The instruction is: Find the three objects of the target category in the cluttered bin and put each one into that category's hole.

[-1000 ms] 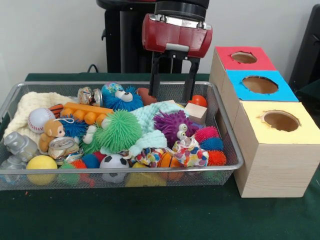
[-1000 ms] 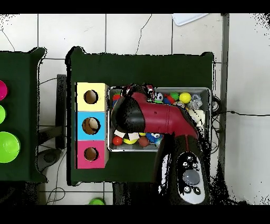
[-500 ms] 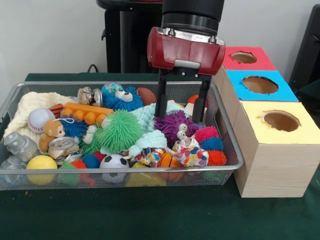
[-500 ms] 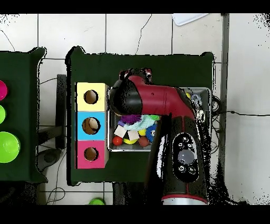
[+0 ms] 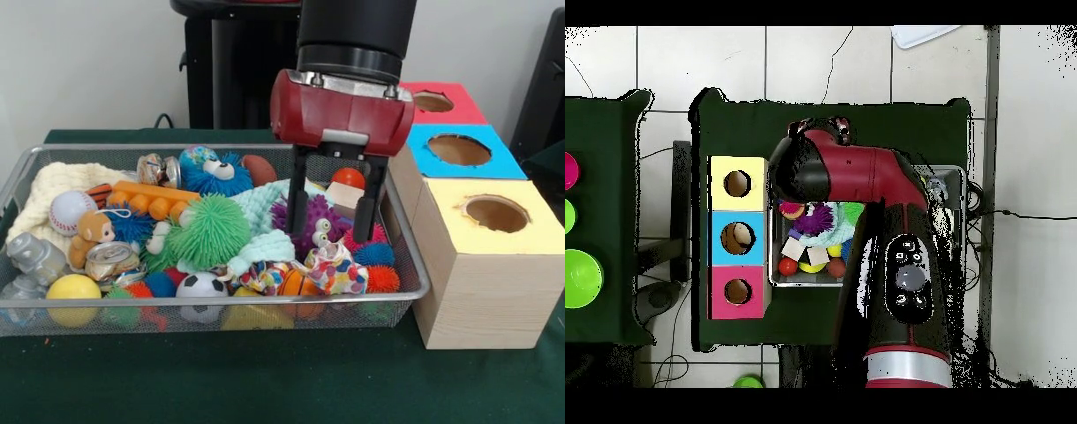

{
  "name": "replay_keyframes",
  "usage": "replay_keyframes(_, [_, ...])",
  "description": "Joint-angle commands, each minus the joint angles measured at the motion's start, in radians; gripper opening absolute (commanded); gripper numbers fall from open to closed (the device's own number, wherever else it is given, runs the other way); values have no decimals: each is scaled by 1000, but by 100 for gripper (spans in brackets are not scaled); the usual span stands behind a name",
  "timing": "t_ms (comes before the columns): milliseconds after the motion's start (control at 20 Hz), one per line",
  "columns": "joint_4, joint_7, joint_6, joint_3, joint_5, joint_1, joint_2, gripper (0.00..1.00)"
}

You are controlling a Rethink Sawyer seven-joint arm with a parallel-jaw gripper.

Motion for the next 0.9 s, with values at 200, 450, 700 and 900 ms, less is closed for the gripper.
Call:
replay_keyframes(200, [-13,48,157,78,4,3,90,100])
replay_keyframes(450, [-4,59,174,70,10,7,106,100])
replay_keyframes(700, [1,79,227,59,30,12,107,100])
replay_keyframes(900, [-2,93,266,56,39,16,108,100])
